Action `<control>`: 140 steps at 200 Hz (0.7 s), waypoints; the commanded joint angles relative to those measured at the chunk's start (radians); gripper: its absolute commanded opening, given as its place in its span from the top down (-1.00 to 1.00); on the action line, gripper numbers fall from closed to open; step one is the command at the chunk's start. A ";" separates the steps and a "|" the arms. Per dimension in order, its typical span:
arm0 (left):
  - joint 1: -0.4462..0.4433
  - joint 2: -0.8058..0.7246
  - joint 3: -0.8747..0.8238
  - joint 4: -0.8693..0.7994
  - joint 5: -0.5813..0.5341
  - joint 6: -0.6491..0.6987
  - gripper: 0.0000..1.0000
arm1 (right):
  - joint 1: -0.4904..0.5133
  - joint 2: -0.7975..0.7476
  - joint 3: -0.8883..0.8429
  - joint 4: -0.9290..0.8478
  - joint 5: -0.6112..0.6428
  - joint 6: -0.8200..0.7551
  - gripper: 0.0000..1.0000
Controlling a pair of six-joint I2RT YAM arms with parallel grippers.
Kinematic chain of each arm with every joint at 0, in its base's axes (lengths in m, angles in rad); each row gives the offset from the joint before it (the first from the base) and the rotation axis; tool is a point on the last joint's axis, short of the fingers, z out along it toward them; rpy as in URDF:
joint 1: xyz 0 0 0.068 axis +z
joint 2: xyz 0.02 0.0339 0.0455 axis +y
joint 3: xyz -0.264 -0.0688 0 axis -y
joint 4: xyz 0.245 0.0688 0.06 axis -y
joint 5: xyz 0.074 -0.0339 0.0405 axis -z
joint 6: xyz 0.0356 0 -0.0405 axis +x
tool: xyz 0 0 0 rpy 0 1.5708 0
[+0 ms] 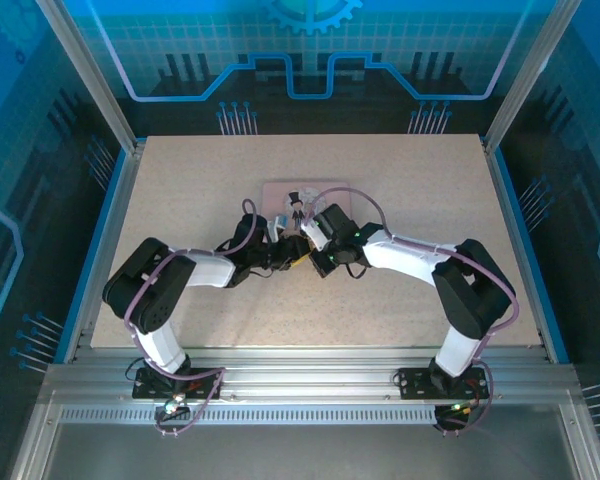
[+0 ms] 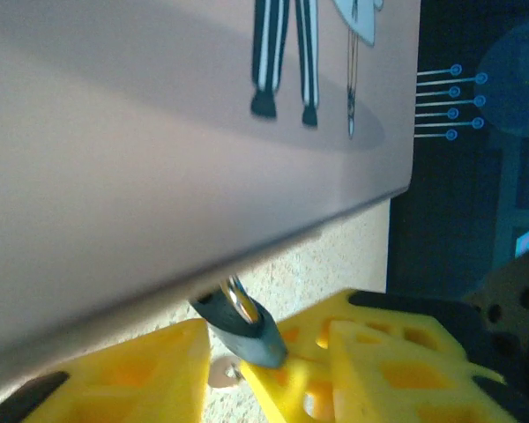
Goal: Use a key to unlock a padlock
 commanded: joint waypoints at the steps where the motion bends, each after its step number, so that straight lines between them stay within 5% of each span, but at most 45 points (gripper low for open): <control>1: 0.010 -0.027 -0.069 -0.043 0.010 -0.060 0.09 | 0.003 0.035 -0.014 0.019 -0.023 -0.103 1.00; 33: 0.060 -0.065 -0.148 0.015 0.005 -0.096 0.09 | 0.006 0.042 0.008 0.010 -0.023 -0.166 1.00; 140: 0.122 -0.220 -0.145 -0.184 -0.027 0.029 -0.03 | 0.014 0.066 0.076 -0.063 0.049 -0.353 1.00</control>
